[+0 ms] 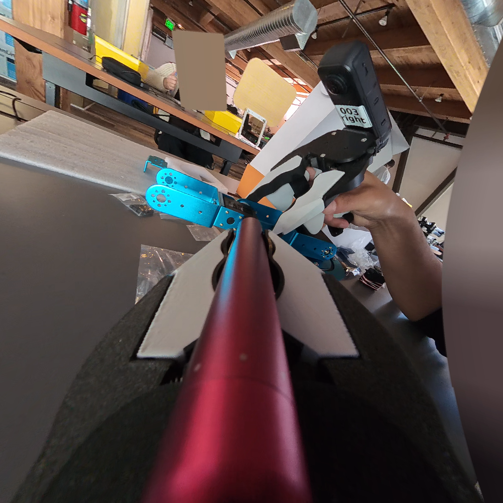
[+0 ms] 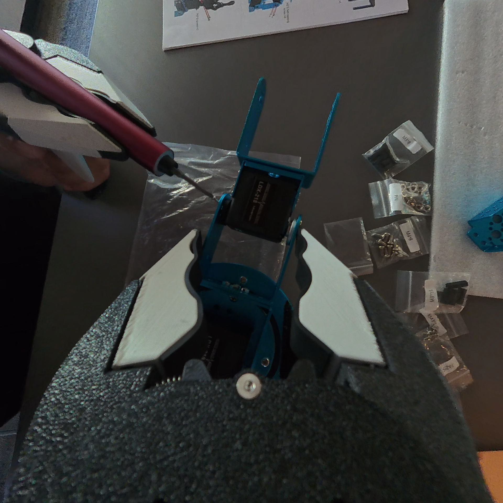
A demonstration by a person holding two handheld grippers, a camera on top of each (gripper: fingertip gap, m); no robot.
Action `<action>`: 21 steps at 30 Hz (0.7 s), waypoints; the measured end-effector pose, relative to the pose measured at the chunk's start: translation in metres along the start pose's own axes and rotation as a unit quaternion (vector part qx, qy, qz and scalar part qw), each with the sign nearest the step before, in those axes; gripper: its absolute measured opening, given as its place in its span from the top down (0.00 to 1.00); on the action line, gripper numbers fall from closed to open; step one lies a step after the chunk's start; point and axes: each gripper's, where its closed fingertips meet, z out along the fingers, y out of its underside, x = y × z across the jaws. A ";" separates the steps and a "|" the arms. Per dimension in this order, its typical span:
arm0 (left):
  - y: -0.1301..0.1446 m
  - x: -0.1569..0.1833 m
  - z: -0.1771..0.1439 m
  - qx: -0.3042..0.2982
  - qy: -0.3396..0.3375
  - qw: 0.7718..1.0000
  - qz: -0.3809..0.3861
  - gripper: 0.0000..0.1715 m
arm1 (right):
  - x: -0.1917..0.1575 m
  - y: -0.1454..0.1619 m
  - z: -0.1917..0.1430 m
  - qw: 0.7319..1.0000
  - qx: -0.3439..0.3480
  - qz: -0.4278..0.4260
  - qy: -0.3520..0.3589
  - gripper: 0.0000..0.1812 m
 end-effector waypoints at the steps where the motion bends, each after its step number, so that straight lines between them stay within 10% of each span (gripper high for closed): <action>1: 0.000 0.000 -0.001 0.002 0.000 1.000 -0.002 0.88 | 0.000 0.000 0.000 1.000 0.000 0.001 0.000 0.62; 14: -0.015 -0.011 -0.018 0.001 0.027 1.000 -0.003 0.88 | 0.029 -0.012 -0.024 0.997 0.073 -0.011 -0.036 0.60; 21: -0.011 -0.019 -0.012 -0.058 0.075 0.995 -0.007 0.87 | 0.012 0.006 -0.020 0.938 0.082 0.146 -0.303 0.61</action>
